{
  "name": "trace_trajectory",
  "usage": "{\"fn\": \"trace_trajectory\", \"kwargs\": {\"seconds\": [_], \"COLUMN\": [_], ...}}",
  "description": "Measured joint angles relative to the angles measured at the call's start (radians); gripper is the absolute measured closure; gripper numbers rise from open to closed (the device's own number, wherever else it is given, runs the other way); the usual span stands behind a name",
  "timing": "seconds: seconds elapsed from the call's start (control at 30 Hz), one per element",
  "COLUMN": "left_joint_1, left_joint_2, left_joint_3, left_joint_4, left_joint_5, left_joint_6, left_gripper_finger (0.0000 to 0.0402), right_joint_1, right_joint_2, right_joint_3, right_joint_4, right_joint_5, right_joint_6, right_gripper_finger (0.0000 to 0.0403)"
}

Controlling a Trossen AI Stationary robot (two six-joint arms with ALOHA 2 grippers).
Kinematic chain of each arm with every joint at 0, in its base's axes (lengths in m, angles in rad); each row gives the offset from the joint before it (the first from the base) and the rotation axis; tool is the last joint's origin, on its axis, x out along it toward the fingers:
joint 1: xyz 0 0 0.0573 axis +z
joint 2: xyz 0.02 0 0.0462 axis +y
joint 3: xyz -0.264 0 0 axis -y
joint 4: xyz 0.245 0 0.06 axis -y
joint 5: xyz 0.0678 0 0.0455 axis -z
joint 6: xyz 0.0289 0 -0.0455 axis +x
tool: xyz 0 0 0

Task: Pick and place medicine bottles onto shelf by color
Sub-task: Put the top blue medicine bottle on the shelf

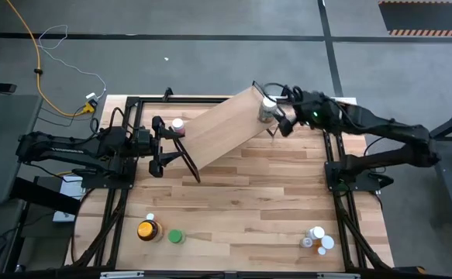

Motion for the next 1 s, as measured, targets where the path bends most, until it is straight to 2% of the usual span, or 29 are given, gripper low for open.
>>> {"fn": "trace_trajectory", "kwargs": {"seconds": [0.23, 0.4, 0.53, 0.7, 0.8, 1.0], "left_joint_1": [0.0, 0.0, 0.0, 0.0, 0.0, 0.0], "left_joint_2": [0.0, 0.0, 0.0, 0.0, 0.0, 0.0], "left_joint_3": [0.0, 0.0, 0.0, 0.0, 0.0, 0.0], "left_joint_4": [0.0, 0.0, 0.001, 0.0, 0.0, 0.0], "left_joint_5": [0.0, -0.001, -0.002, -0.003, -0.004, -0.004], "left_joint_6": [0.001, 0.001, 0.001, 0.001, 0.001, 0.001], "left_gripper_finger": [0.0141, 0.0141, 0.0141, 0.0141, 0.0141, 0.0141], "right_joint_1": [0.038, 0.035, -0.005, -0.136, -0.241, -0.438], "right_joint_2": [-0.218, -0.275, -0.239, -0.134, -0.075, 0.041], "right_joint_3": [-0.217, -0.28, -0.276, -0.255, -0.255, -0.255], "right_joint_4": [0.114, 0.235, 0.245, 0.174, 0.154, 0.141], "right_joint_5": [0.106, 0.121, 0.259, 0.41, 0.409, 0.329], "right_joint_6": [0.097, 0.095, 0.167, 0.202, 0.22, 0.254], "right_gripper_finger": [0.0013, 0.0013, 0.0013, 0.0013, 0.0013, 0.0013]}}
